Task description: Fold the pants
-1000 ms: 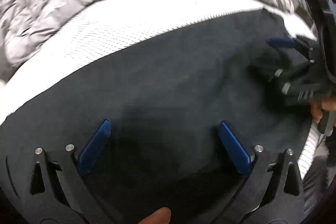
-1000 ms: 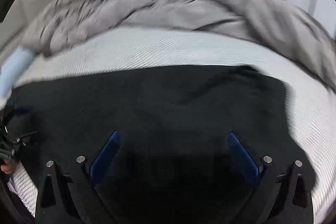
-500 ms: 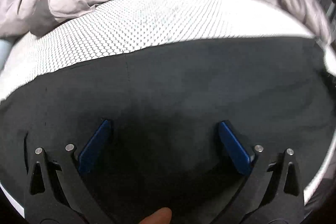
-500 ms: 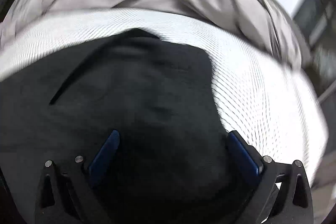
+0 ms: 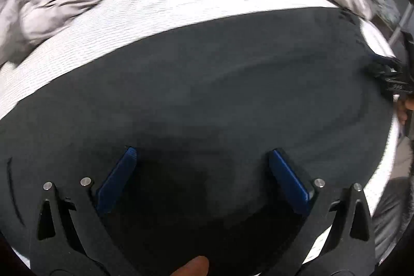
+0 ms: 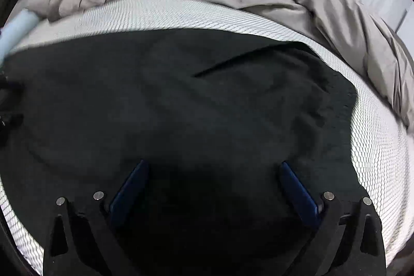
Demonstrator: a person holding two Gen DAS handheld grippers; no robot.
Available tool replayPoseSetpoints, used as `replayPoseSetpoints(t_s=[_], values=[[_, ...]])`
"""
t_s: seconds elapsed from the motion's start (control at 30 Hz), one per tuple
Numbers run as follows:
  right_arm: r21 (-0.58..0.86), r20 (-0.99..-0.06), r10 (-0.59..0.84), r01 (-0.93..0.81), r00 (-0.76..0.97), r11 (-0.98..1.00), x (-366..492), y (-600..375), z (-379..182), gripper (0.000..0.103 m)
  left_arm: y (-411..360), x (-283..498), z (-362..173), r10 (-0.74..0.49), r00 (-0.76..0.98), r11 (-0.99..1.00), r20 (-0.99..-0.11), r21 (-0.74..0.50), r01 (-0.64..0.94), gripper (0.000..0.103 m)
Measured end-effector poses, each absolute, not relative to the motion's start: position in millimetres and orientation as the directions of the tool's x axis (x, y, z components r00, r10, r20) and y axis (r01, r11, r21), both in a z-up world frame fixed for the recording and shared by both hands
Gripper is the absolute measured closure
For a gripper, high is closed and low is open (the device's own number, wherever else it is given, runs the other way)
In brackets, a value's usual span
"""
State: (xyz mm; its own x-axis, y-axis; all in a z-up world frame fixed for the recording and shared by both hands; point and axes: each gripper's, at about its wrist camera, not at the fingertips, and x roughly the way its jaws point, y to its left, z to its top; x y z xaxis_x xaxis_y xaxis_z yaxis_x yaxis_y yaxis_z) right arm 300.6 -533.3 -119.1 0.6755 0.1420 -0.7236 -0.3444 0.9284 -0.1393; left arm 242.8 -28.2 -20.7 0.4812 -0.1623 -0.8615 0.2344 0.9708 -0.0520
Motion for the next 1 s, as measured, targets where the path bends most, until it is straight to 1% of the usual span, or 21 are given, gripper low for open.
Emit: replayPoseSetpoints(t_s=[0.03, 0.07, 0.13, 0.2, 0.23, 0.3, 0.37, 0.4, 0.43, 0.47, 0.53, 0.57, 0.6, 0.67, 0.73, 0.8, 0.83, 0.9, 0.93, 0.97, 1.0], values=[[-0.103, -0.712, 0.146, -0.308, 0.687, 0.946, 300, -555, -116, 0.004, -15, 251, -22, -0.142, 0.484, 0.977, -0.863, -0.043, 0.209, 0.001], [-0.158, -0.691, 0.053, -0.223, 0.721, 0.962, 300, -571, -117, 0.004, -4, 252, -23, -0.129, 0.483, 0.983, -0.866, -0.048, 0.177, 0.001], [-0.246, -0.678, -0.099, -0.097, 0.728, 0.964, 307, -593, -122, 0.001, 11, 254, -23, -0.123, 0.486, 0.989, -0.865, -0.067, 0.131, 0.001], [-0.120, -0.700, -0.021, -0.089, 0.714, 0.989, 310, -613, -121, 0.001, 18, 255, -21, -0.106, 0.490, 0.992, -0.865, -0.056, 0.115, 0.001], [-0.105, -0.698, -0.011, -0.087, 0.716, 0.991, 308, -615, -120, 0.001, 17, 254, -18, -0.097, 0.497, 0.993, -0.862, -0.047, 0.112, 0.001], [-0.152, -0.684, -0.046, -0.080, 0.728, 0.985, 305, -606, -112, 0.001, 13, 254, -9, -0.070, 0.522, 0.994, -0.850, -0.016, 0.108, 0.001], [-0.178, -0.633, -0.076, -0.050, 0.770, 0.983, 292, -594, -93, 0.001, 6, 255, 1, -0.066, 0.548, 0.994, -0.834, -0.009, 0.106, 0.001], [-0.151, -0.604, -0.044, -0.060, 0.796, 0.987, 284, -587, -84, 0.001, 4, 260, 6, -0.074, 0.557, 0.993, -0.827, -0.012, 0.114, 0.001], [-0.085, -0.564, 0.042, -0.108, 0.825, 0.990, 276, -577, -73, 0.001, 6, 272, 6, -0.083, 0.563, 0.992, -0.823, -0.014, 0.127, 0.001], [-0.027, -0.546, 0.119, -0.159, 0.829, 0.987, 274, -565, -67, 0.001, 3, 280, 7, -0.088, 0.567, 0.990, -0.819, -0.011, 0.137, 0.001], [0.045, -0.561, 0.233, -0.251, 0.795, 0.967, 277, -530, -61, 0.001, 4, 295, 4, -0.071, 0.561, 0.992, -0.825, -0.001, 0.123, 0.001], [0.019, -0.599, 0.230, -0.273, 0.767, 0.962, 291, -500, -62, 0.001, 9, 302, 1, -0.062, 0.553, 0.994, -0.831, -0.001, 0.110, 0.001], [-0.019, -0.618, 0.224, -0.299, 0.754, 0.954, 296, -473, -64, 0.001, 14, 310, -4, -0.060, 0.538, 0.996, -0.841, -0.013, 0.091, 0.001], [-0.060, -0.646, 0.261, -0.389, 0.717, 0.919, 317, -432, -73, 0.001, 27, 320, -17, -0.066, 0.498, 0.998, -0.865, -0.046, 0.054, 0.001], [-0.047, -0.692, 0.290, -0.443, 0.661, 0.895, 341, -397, -88, 0.001, 46, 328, -30, -0.070, 0.484, 0.997, -0.872, -0.070, 0.018, 0.001], [-0.044, -0.746, 0.268, -0.447, 0.609, 0.893, 369, -382, -107, 0.001, 55, 329, -31, -0.105, 0.497, 0.994, -0.862, -0.110, 0.020, 0.001], [-0.076, -0.764, 0.236, -0.447, 0.600, 0.891, 377, -381, -114, 0.001, 55, 329, -31, -0.109, 0.495, 0.994, -0.862, -0.107, 0.032, 0.001], [-0.146, -0.752, 0.202, -0.458, 0.628, 0.877, 385, -390, -114, 0.001, 54, 327, -33, -0.098, 0.497, 0.995, -0.862, -0.080, 0.058, 0.001], [-0.210, -0.740, 0.139, -0.422, 0.658, 0.882, 388, -403, -111, 0.001, 55, 327, -35, -0.099, 0.499, 0.995, -0.861, -0.075, 0.067, 0.001], [-0.290, -0.716, 0.047, -0.357, 0.697, 0.888, 394, -424, -108, 0.001, 56, 326, -35, -0.101, 0.503, 0.995, -0.858, -0.075, 0.072, 0.001], [-0.339, -0.697, -0.020, -0.306, 0.716, 0.889, 410, -445, -104, 0.001, 56, 324, -36, -0.110, 0.502, 0.994, -0.858, -0.082, 0.077, 0.001]])
